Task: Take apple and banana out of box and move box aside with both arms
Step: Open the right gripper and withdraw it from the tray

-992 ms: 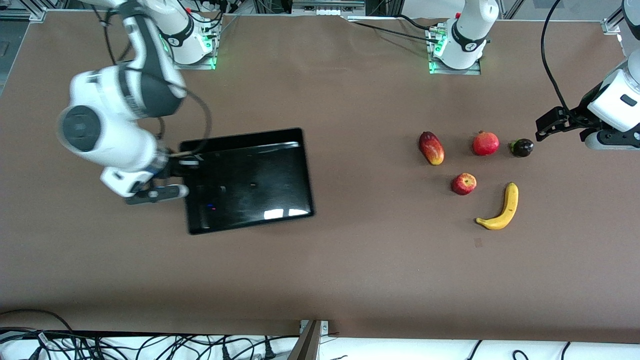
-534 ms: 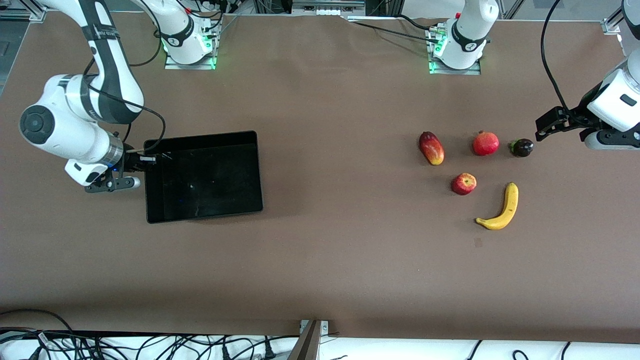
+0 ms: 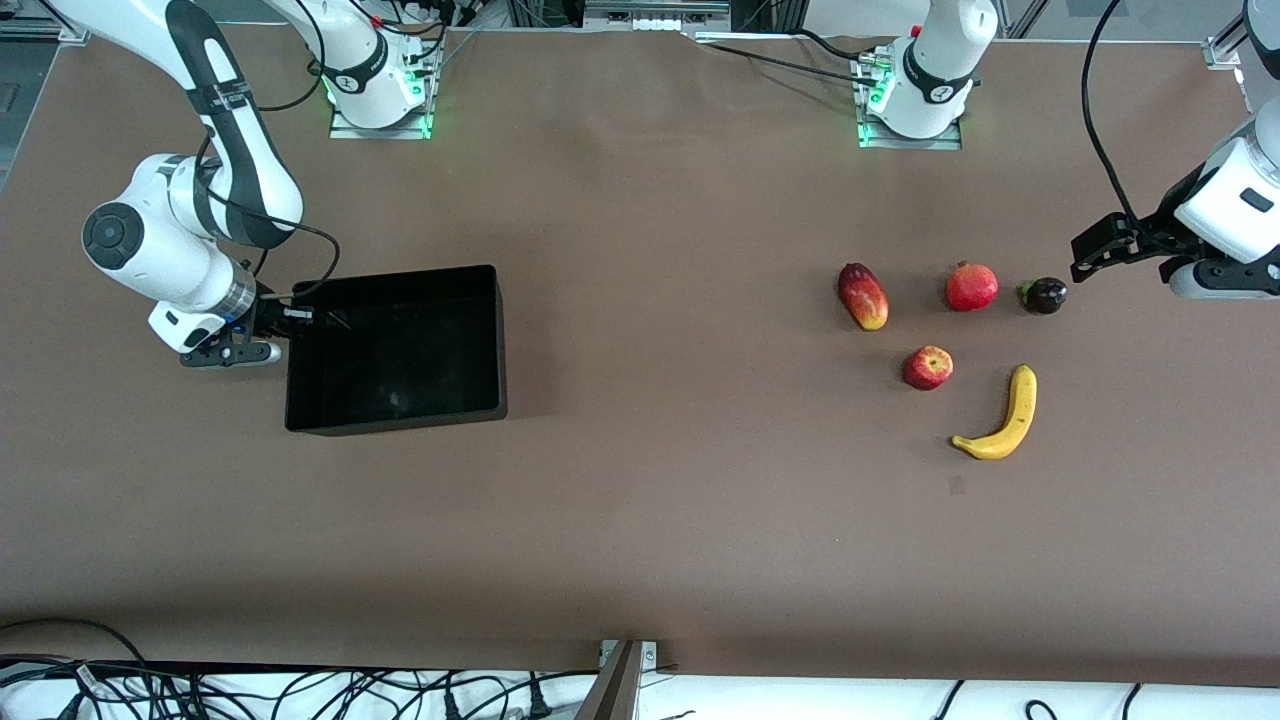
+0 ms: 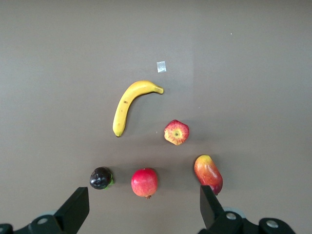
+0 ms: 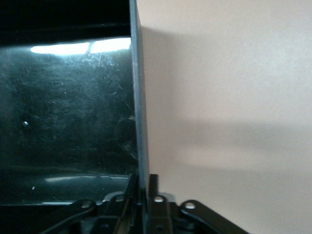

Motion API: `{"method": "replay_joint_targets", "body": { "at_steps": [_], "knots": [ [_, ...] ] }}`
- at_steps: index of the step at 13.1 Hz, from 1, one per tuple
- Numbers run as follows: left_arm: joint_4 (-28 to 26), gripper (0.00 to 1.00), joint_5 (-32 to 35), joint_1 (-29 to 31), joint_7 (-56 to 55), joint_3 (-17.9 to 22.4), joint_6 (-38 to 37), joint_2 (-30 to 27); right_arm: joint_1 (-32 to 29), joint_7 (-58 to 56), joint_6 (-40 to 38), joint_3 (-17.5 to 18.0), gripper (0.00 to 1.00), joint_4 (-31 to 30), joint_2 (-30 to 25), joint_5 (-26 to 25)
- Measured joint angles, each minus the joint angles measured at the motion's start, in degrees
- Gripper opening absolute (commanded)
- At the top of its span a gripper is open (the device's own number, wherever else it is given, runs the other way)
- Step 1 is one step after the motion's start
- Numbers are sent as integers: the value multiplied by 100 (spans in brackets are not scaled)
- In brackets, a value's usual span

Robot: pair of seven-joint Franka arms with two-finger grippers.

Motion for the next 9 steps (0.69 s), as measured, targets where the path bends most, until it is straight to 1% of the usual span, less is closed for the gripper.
{"method": "replay_joint_targets", "body": {
  "at_steps": [2, 3, 4, 6, 9],
  "knots": [
    [0, 100, 0, 0, 0, 0, 0, 0, -1, 0, -88, 19, 100, 141, -215, 0],
    [0, 100, 0, 0, 0, 0, 0, 0, -1, 0, -359, 28, 100, 303, -369, 0],
    [0, 100, 0, 0, 0, 0, 0, 0, -1, 0, -856, 33, 100, 588, -526, 0],
    [0, 100, 0, 0, 0, 0, 0, 0, -2, 0, -2055, 37, 100, 1423, -732, -3],
    [0, 100, 0, 0, 0, 0, 0, 0, -4, 0, -3478, 42, 100, 2685, -835, -52]
  ]
}}
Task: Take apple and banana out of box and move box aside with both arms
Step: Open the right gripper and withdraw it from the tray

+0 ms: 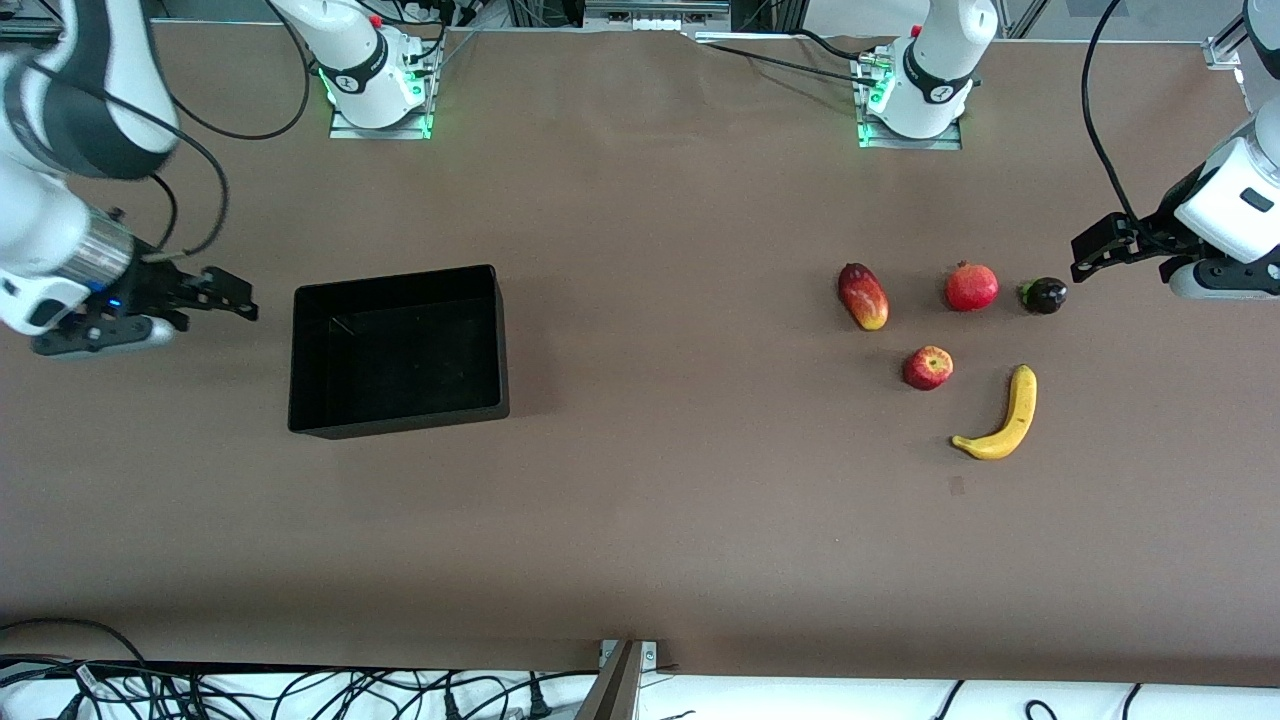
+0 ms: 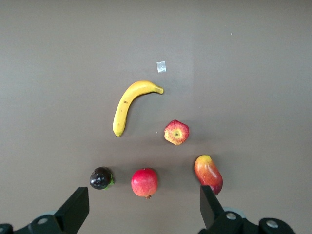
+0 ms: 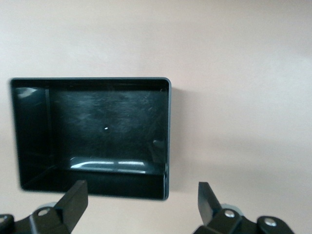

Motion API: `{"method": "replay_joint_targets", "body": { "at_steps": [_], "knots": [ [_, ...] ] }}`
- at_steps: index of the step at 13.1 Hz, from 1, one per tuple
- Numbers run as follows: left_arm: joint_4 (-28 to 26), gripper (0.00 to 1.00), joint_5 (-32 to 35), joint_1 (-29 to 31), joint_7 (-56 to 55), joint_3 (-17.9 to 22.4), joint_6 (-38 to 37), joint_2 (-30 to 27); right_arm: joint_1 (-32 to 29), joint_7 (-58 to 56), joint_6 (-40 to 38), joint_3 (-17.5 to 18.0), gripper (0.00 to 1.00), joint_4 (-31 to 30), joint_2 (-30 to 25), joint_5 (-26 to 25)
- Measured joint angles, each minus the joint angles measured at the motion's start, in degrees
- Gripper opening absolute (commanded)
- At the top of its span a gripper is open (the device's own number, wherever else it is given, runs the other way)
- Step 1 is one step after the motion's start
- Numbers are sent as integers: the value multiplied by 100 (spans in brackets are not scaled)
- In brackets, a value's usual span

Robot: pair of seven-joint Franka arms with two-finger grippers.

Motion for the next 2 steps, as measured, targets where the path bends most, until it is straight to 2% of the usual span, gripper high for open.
{"method": "replay_joint_targets", "body": {
  "at_steps": [2],
  "knots": [
    [0, 100, 0, 0, 0, 0, 0, 0, -1, 42, -606, 2, 100, 587, 1, -3]
  ]
}}
